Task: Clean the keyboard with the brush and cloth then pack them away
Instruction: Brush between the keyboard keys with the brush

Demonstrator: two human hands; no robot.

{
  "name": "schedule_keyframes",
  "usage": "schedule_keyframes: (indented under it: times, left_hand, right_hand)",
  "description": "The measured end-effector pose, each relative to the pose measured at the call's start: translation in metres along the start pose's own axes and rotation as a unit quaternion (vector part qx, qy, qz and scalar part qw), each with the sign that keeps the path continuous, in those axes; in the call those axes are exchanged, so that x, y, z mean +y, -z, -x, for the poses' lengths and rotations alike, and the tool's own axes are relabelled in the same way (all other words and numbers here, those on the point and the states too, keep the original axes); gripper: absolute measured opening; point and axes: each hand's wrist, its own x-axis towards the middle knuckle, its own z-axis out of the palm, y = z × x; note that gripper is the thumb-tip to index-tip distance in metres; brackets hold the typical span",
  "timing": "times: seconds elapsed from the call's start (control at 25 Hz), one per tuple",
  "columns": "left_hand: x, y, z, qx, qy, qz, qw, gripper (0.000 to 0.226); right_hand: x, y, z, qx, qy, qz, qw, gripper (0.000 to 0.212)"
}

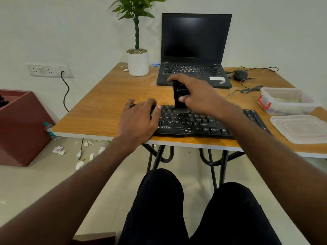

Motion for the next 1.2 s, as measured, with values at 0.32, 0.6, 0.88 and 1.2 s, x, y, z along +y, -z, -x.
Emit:
schedule_keyframes:
  times: [0.32,0.6,0.88,1.2]
  left_hand:
    - [0.001,0.001,0.0,0.006,-0.007,0.0,1.0,0.046]
    - [0.004,0.001,0.002,0.011,-0.011,0.0,1.0,0.044]
    - [0.024,0.005,0.002,0.082,-0.023,0.049,0.995,0.029]
    - [0.036,-0.014,0.011,0.063,-0.073,0.027,0.995,0.024]
  right_hand:
    - [0.004,-0.003,0.026,0.075,0.029,0.055,0.995,0.072]
    - [0.024,0.016,0.045,0.097,-0.022,0.123,0.987,0.076]
    - [0.038,0.021,0.047,0.112,-0.033,0.092,0.989,0.077]
    - [0.046,0.028,0.045,0.106,-0.053,0.111,0.987,0.068]
